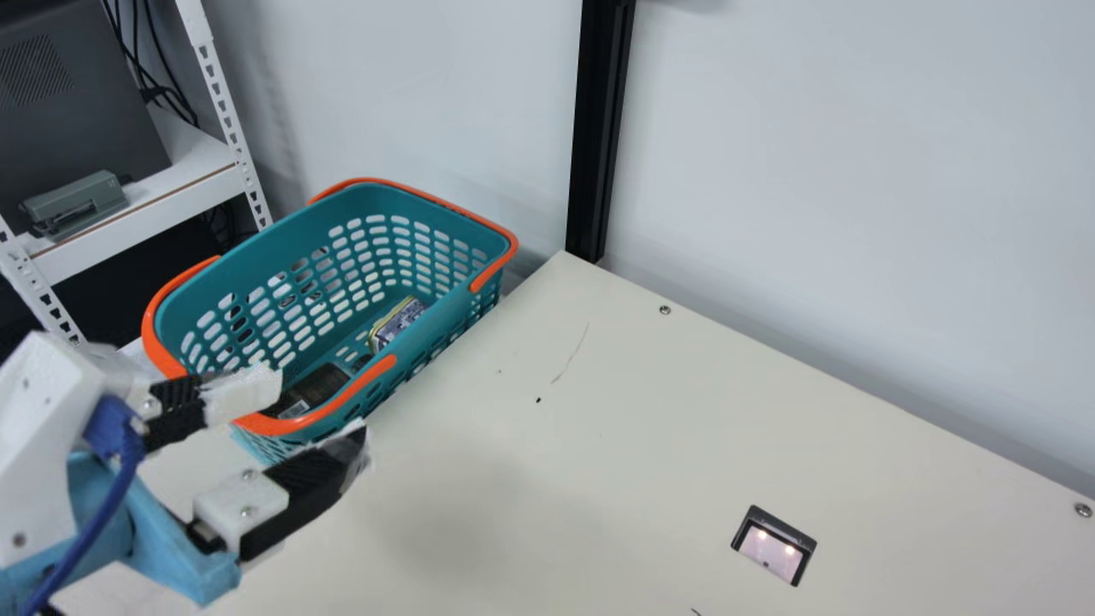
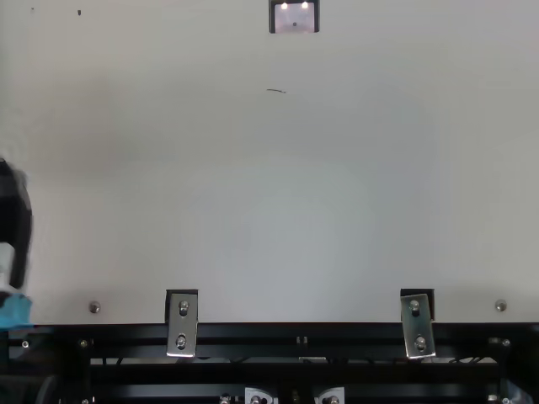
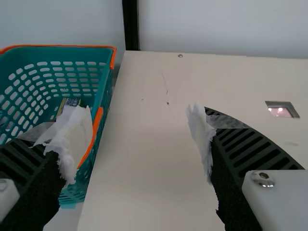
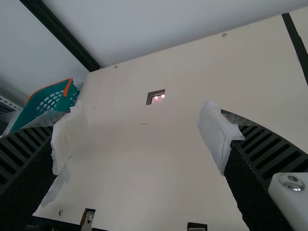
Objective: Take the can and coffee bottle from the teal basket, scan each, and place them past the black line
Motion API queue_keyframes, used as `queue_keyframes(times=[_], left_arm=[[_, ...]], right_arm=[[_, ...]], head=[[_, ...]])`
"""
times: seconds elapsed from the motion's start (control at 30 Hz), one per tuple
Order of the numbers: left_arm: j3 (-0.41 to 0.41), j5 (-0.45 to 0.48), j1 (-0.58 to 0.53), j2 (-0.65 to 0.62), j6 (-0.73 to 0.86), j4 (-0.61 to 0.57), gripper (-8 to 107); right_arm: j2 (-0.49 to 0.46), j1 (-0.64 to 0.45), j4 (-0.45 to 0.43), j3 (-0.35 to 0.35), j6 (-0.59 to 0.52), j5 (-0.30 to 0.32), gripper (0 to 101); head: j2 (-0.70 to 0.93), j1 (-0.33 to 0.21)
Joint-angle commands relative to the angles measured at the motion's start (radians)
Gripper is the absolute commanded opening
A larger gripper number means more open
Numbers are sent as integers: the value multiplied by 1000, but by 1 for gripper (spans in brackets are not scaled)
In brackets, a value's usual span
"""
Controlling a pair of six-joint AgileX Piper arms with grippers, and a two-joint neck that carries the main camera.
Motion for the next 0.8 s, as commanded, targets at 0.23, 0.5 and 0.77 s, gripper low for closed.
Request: queue_keyframes(times=[0.23, 0.5, 0.77], left_arm=[[-202, -71, 150, 296, -103, 69, 90], [-411, -79, 292, 616, -163, 153, 90], [-511, -54, 340, 739, -198, 199, 90]], right_arm=[[0, 0, 0, 0, 0, 0, 101], [0, 0, 0, 0, 0, 0, 101], [0, 0, 0, 0, 0, 0, 101]], head=[[16, -32], [16, -32], [16, -32]])
